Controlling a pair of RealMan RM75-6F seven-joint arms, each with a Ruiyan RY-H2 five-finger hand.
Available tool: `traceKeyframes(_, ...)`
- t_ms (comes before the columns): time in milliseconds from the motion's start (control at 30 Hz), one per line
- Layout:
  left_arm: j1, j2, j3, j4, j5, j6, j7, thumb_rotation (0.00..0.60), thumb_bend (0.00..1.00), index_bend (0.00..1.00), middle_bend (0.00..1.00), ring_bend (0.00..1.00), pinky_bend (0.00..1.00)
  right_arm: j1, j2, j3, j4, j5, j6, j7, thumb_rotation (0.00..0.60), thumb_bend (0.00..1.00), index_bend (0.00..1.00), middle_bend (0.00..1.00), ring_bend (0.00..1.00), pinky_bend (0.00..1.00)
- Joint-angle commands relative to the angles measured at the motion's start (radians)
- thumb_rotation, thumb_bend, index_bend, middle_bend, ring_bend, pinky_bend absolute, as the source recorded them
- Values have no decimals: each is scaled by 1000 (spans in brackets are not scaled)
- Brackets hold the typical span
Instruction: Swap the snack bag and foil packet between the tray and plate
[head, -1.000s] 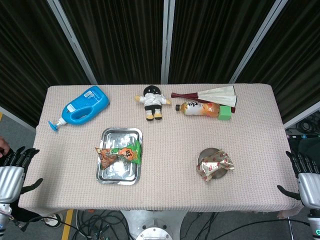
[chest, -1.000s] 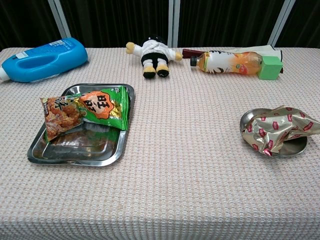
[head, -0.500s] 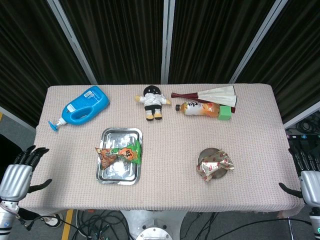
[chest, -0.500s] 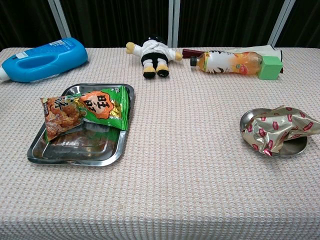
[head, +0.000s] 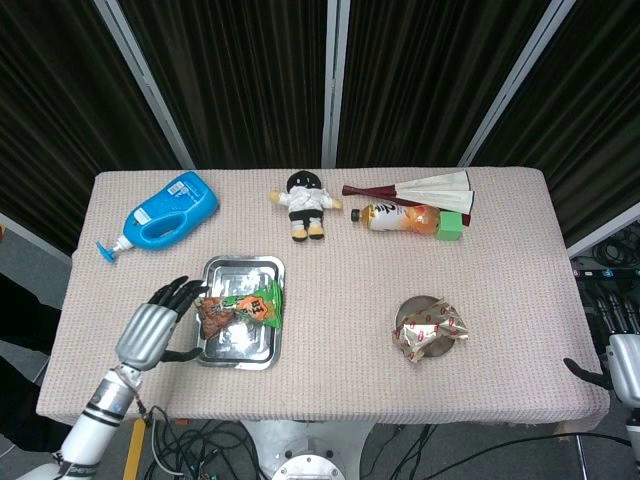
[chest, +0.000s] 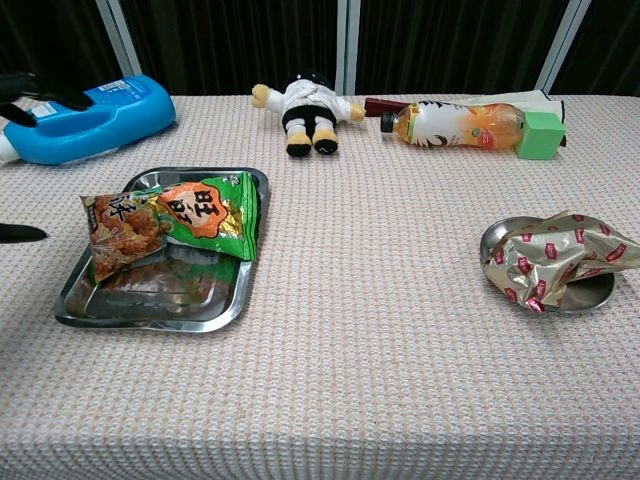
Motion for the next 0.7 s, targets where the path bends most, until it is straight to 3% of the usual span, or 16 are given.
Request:
traceKeyframes(33, -59, -74, -36, 30, -68, -64, 47, 600, 70, 121, 87, 37, 164, -2, 1, -2, 7, 3, -4, 4, 600, 0, 0, 5, 0, 0)
traceKeyframes(300, -129, -189, -74, 132, -225, -133, 119, 600, 71, 90, 101, 37, 159, -7, -3, 0, 31, 15, -4, 26, 600, 0, 0, 3, 0, 0)
traceKeyframes(500, -167, -219, -86, 192, -304, -190, 104, 600, 72, 90, 110, 39, 163, -8, -12, -2, 52, 24, -14, 38, 600, 0, 0, 3, 0, 0)
traceKeyframes(700, -205, -263, -89, 274, -340, -216, 106, 600, 102, 147, 214, 137, 258, -6, -18, -5, 64, 32, -33, 46, 600, 0, 0, 3, 0, 0)
